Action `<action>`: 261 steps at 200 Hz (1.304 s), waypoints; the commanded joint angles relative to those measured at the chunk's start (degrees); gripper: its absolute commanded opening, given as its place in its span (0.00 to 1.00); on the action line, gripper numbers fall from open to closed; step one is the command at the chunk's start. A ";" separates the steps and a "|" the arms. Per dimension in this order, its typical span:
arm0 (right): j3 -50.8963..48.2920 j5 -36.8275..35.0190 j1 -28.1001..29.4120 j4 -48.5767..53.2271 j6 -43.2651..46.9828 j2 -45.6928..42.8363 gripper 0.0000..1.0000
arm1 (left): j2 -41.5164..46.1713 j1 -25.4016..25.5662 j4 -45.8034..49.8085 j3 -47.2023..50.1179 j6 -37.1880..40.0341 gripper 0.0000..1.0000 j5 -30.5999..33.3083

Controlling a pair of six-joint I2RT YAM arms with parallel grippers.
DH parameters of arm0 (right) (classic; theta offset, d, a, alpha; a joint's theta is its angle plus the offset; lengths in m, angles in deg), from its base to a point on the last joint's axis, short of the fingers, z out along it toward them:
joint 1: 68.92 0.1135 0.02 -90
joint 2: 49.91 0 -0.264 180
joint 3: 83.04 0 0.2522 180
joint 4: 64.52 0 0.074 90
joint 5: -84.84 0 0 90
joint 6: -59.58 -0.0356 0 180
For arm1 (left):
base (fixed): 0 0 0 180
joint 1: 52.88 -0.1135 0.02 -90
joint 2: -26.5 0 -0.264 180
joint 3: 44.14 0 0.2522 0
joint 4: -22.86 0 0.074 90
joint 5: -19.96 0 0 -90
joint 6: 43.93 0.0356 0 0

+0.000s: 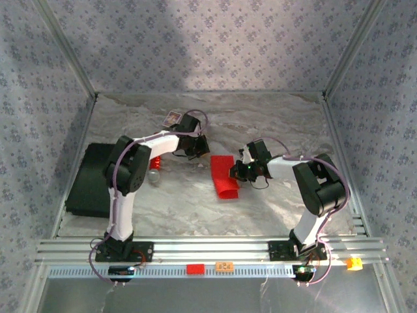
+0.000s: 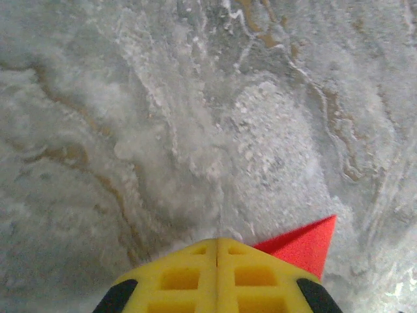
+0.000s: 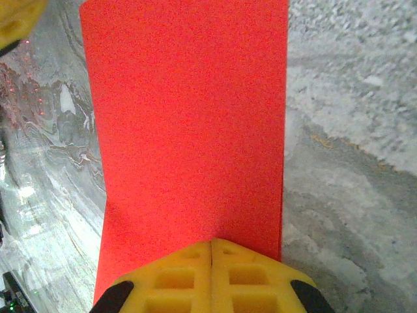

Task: Fold a paper plane with a square sheet of paper (pick it up from the middle)
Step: First fold the square sheet of paper in half at the center of the table.

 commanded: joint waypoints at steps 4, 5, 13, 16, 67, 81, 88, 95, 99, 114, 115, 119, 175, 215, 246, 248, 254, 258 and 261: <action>-2.70 -4.31 0.11 7.20 -0.58 1.60 0.00 | 6.62 1.93 0.27 3.84 1.47 0.00 -0.76; -2.72 -4.31 0.11 7.21 -0.63 1.61 0.00 | 6.82 2.01 0.21 4.08 1.50 0.00 -0.87; -2.77 -4.40 0.09 7.30 -0.65 1.41 0.00 | 8.17 2.72 -1.40 6.10 1.15 0.01 -2.00; -2.83 -4.51 0.11 7.30 -0.60 1.31 0.00 | 8.64 2.98 -1.87 6.80 0.92 0.00 -2.51; -2.56 -4.92 0.01 8.18 -0.41 1.15 0.00 | 11.72 6.45 -10.76 15.39 -3.05 0.01 -12.37; -2.52 -5.02 0.02 8.35 -0.41 1.08 0.00 | 11.41 7.13 -12.60 16.12 -3.56 0.01 -14.14; -2.59 -5.10 0.02 8.36 -0.34 1.03 0.00 | 11.24 7.39 -13.13 16.20 -3.59 0.01 -14.78; -2.58 -5.10 0.02 8.42 -0.39 1.02 0.00 | 11.04 7.64 -13.37 16.27 -3.56 0.01 -15.11; -2.58 -5.10 0.02 8.49 -0.33 0.97 0.00 | 10.87 7.70 -13.26 16.29 -3.58 0.01 -15.13; -2.66 -5.28 0.02 8.51 -0.34 0.91 0.00 | 10.15 7.88 -13.39 16.51 -3.83 0.01 -15.38; -2.66 -5.28 -0.02 8.52 -0.37 0.91 0.00 | 10.12 7.88 -13.43 16.48 -3.83 0.01 -15.43; -2.66 -5.23 0.02 8.53 -0.34 0.91 0.00 | 9.89 7.92 -13.62 16.61 -3.95 0.01 -15.70; -2.75 -5.46 0.01 8.62 -0.33 0.76 0.00 | 6.91 8.24 -10.92 16.26 -0.71 0.01 -17.87; -2.85 -5.54 0.02 8.58 -0.38 0.82 0.00 | 5.80 8.32 -6.60 17.24 3.67 0.01 -16.51; -3.01 -5.63 0.01 8.29 -0.46 0.82 0.00 | 5.43 8.32 -2.07 19.22 8.39 0.00 -11.64; -3.01 -5.63 0.02 8.30 -0.42 0.82 0.00 | 5.43 8.32 -2.05 19.36 8.57 0.00 -11.51; -3.02 -5.68 0.02 8.22 -0.49 0.82 0.00 | 5.43 8.32 -2.04 19.83 9.18 0.00 -10.92; -3.01 -5.65 0.02 8.18 -0.51 0.82 0.00 | 5.43 8.35 -1.90 20.10 9.54 0.00 -10.42; -3.02 -5.64 0.02 8.18 -0.56 0.90 0.00 | 5.50 8.33 -1.87 20.25 9.68 0.00 -10.12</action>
